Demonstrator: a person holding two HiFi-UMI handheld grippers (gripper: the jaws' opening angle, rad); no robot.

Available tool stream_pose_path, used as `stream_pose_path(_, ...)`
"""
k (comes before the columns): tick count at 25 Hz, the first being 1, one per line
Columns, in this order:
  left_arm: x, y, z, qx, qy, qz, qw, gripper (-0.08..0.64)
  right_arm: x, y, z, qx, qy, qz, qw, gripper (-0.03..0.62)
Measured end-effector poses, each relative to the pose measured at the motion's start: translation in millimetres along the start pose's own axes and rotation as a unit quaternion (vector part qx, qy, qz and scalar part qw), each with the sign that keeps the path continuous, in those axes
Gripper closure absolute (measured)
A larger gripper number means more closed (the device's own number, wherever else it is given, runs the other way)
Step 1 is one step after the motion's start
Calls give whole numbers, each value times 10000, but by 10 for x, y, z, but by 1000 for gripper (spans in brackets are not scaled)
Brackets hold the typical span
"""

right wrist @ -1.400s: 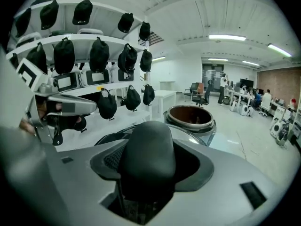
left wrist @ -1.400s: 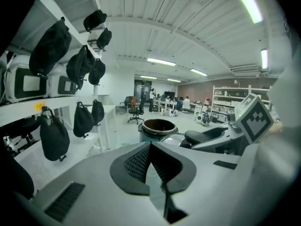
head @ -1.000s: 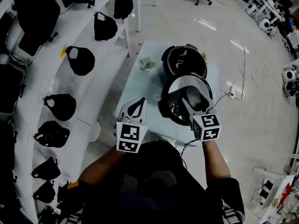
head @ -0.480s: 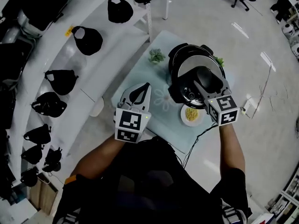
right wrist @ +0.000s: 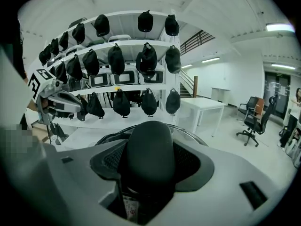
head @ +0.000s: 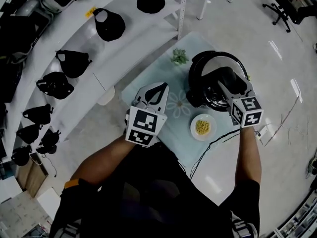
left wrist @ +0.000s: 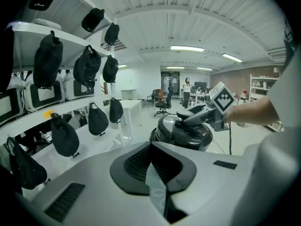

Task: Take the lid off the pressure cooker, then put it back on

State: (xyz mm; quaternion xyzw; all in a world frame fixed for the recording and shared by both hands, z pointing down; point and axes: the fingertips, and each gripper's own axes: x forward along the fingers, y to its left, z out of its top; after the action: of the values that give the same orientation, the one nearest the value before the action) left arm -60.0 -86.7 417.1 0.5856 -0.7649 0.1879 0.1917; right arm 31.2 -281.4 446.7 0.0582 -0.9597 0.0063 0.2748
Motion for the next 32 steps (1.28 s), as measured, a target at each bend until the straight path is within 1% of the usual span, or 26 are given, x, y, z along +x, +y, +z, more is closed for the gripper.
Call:
stream_pose_path(5, 25, 21, -33, -73, 27, 115, 9999, 552, 110, -42, 33, -35, 0, 271, 9996, 298)
stream_pose_path(10, 56, 3, -27, -95, 32, 144, 9998, 552, 230, 10, 54, -277, 146, 616, 9976, 297)
stream_pose_path(18, 108, -18, -21, -137, 44, 154, 9998, 552, 333, 76, 26, -642, 442, 1210, 9896, 296)
stream_pose_path(20, 127, -27, -23, -148, 55, 147, 9998, 552, 339, 73, 16, -684, 493, 1301, 9879, 296)
stream_pose_path(23, 158, -54, -27, -163, 69, 121, 9998, 552, 347, 38, -25, -542, 564, 1263, 9889, 296)
stream_pose_path(27, 206, -88, -36, -150, 81, 80, 9998, 552, 352, 30, -133, -268, 567, 1025, 9928, 296)
stream_pose_path(30, 240, -128, -24, -132, 77, 39, 9999, 552, 353, 37, -152, -256, 530, 874, 9944, 298)
stream_pose_path(32, 257, -171, -16, -119, 80, 1, 9999, 552, 347, 34, -148, -285, 495, 877, 9945, 298)
